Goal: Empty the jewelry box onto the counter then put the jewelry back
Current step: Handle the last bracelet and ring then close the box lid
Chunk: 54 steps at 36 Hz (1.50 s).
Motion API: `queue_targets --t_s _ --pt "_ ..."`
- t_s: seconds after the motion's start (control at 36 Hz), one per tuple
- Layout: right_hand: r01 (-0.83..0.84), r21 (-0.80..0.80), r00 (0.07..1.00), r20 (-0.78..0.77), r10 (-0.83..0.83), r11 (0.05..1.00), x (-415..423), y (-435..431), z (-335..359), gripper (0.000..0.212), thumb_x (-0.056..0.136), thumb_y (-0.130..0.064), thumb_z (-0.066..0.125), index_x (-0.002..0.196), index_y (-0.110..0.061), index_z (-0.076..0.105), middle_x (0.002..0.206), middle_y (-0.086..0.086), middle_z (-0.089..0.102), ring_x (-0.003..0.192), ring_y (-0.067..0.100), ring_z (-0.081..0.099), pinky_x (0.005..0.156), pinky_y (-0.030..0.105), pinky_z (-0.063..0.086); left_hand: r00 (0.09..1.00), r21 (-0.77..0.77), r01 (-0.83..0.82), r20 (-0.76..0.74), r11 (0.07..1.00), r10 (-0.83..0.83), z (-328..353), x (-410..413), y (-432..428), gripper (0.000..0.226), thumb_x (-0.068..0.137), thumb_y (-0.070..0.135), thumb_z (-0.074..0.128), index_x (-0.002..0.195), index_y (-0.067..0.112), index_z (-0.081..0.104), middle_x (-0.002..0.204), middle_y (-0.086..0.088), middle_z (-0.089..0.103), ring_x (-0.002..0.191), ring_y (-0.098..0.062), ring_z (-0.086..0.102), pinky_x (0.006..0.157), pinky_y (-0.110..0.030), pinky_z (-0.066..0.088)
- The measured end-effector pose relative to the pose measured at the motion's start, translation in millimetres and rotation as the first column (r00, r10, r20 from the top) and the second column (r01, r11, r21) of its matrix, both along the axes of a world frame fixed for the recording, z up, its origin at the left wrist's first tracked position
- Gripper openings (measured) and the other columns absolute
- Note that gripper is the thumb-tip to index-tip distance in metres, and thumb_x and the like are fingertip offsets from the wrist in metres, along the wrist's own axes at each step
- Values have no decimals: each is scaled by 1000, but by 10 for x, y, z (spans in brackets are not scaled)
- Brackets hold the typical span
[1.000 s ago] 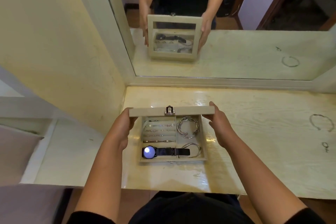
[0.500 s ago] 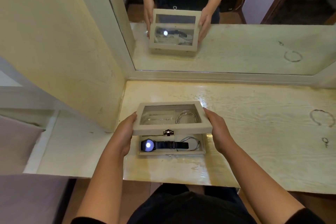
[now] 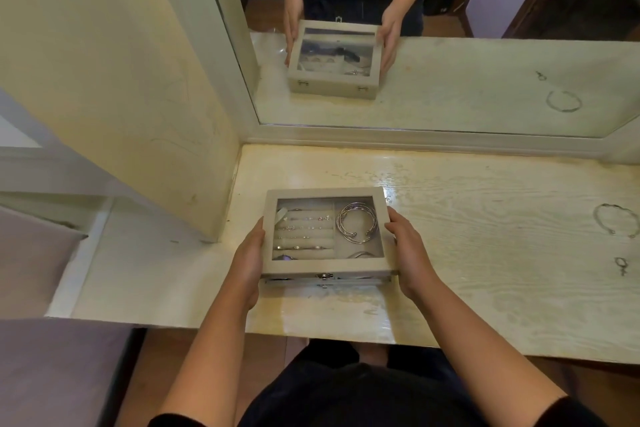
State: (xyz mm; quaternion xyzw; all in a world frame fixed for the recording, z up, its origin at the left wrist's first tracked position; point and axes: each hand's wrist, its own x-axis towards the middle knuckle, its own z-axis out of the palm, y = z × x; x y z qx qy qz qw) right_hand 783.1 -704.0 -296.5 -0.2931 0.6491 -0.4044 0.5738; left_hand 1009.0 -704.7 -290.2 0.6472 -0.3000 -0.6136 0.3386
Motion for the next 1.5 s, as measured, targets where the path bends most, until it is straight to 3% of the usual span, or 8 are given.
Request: queue_targets --t_s 0.06,0.28,0.64,0.83,0.94,1.06,1.22,1.5 --pt "-17 -34 999 -35 16 999 8 -5 -8 35 94 -16 33 107 -39 55 132 -7 43 119 11 43 102 33 36 999 -16 26 40 1000 -26 -32 -6 14 44 98 26 22 132 39 47 127 5 60 113 -18 57 101 -43 44" --pt "-103 -29 984 -148 98 994 20 10 -80 44 89 -14 38 130 -24 50 143 1 38 133 16 34 112 45 30 983 8 83 166 997 -83 -152 -15 20 47 98 28 16 143 36 29 149 1 36 137 -23 33 114 -48 26" --pt "-151 -15 971 -188 146 988 35 57 -135 47 91 -21 45 138 -23 40 143 -2 36 131 13 34 112 43 30 988 16 38 151 999 -40 -194 -66 52 47 97 25 19 136 41 39 138 -4 49 126 -26 45 111 -46 32" --pt "-295 5 911 -300 283 955 65 95 -220 77 94 -34 48 149 -21 -4 158 -5 1 145 12 2 112 28 8 976 -43 67 210 997 -56 -233 -124 104 46 101 31 25 147 28 19 150 -2 33 133 -16 35 114 -34 23" --pt "-417 44 780 -495 383 908 65 92 -224 93 90 -44 52 147 -13 -15 158 2 -11 145 16 -7 117 33 4 938 -64 153 323 986 -124 -249 -136 119 59 98 30 40 148 24 11 152 2 26 136 -15 31 113 -35 26" --pt "-570 60 501 -765 405 819 123 132 -208 106 83 -56 55 146 -10 -16 154 5 -24 143 19 -18 119 40 -6 871 -54 204 467 978 -156 -296 -143 124 75 91 30 53 149 18 7 154 -1 22 139 -20 29 111 -34 27" --pt "-739 172 220 -852 475 652 244 165 -220 112 77 -68 50 140 -17 -26 141 -2 -40 131 18 -39 110 44 -20 837 -52 190 531 980 -134 -333 -152 141 76 89 33 57 148 16 13 152 -3 29 137 -22 33 110 -37 31" --pt "-761 267 78 -867 492 592 300 156 -264 116 70 -80 41 141 -14 -23 143 0 -37 128 20 -43 106 42 -26 834 -57 177 539 983 -119 -353 -161 135 75 89 32 58 148 18 14 150 -3 32 135 -23 36 109 -40 33"
